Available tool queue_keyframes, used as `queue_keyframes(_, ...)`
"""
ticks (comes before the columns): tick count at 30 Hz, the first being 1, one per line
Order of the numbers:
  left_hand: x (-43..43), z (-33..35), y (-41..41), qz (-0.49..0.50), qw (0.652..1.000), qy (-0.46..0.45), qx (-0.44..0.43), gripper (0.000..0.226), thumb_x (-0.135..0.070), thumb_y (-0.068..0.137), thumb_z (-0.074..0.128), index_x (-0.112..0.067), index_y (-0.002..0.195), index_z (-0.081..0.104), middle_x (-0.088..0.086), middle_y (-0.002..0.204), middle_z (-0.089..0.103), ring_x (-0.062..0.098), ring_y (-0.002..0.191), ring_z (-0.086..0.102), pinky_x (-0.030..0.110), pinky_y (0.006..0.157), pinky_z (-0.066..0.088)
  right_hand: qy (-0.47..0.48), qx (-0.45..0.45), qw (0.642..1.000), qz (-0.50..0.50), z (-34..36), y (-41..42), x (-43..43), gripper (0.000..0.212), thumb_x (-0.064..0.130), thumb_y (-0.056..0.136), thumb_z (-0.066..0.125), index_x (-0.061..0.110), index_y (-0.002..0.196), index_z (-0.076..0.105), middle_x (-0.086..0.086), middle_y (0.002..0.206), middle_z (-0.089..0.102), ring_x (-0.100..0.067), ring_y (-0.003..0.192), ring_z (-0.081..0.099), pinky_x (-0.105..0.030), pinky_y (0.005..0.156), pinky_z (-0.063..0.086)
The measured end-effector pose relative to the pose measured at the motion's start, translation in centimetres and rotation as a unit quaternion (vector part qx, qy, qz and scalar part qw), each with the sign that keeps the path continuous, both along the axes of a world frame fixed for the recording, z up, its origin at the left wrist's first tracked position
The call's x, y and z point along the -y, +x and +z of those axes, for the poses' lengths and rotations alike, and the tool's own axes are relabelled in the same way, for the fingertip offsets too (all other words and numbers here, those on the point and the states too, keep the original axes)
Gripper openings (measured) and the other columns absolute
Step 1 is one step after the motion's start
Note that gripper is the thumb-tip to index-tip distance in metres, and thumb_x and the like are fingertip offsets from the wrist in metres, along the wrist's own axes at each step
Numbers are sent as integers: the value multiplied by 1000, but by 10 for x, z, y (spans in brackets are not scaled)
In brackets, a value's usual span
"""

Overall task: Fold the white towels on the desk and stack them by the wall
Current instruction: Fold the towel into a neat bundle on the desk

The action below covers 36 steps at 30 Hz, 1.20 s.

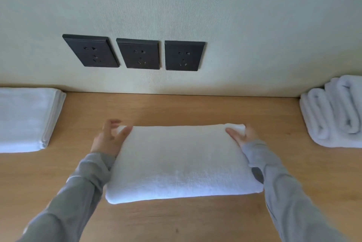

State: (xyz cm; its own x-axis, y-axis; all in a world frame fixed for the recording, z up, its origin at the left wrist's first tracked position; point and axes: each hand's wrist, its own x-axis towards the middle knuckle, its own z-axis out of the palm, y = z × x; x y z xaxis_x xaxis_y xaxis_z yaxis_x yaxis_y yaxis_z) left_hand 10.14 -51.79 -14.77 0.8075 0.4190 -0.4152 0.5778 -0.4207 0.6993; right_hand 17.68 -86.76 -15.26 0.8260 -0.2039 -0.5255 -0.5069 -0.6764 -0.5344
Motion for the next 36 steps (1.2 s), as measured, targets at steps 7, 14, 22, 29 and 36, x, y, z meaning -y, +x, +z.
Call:
queue_keyframes(7,136,32,-51,-340,869,354,59,66,-52,90,11,-23,147,29,8,155,25,30,142,23,56,112,23,-358,111,913,161,10,-28,-22,45,45,96,34,17,130,44,-9,131,48,-28,118,44,-43,94,35)
queue_keyframes(14,143,3,-53,-349,870,348,18,60,-48,92,19,-21,142,39,3,150,35,23,138,33,49,112,25,-254,239,863,366,14,-85,-79,58,41,95,11,20,145,30,-1,154,25,-19,144,19,-52,114,11)
queue_keyframes(22,57,-22,-67,-287,868,405,37,70,-58,92,8,-19,150,15,0,157,15,20,145,13,49,116,16,-275,197,871,357,-20,-82,-8,62,51,91,-3,21,145,-9,6,156,-6,-7,143,-13,-37,118,-7)
queue_keyframes(29,58,-35,-64,-286,872,394,45,70,-59,93,8,-19,151,12,0,158,12,20,146,10,48,117,10,-260,224,879,330,-33,-81,-11,61,47,95,7,17,147,0,4,156,1,-10,144,-3,-36,117,-3)
queue_keyframes(36,58,-17,-68,-290,878,381,29,83,-64,74,-30,-24,145,-16,-6,155,-17,15,142,-18,41,118,-8,-217,212,905,299,-13,-85,-18,60,38,98,30,12,149,12,-2,158,7,-12,144,-5,-36,118,-2)
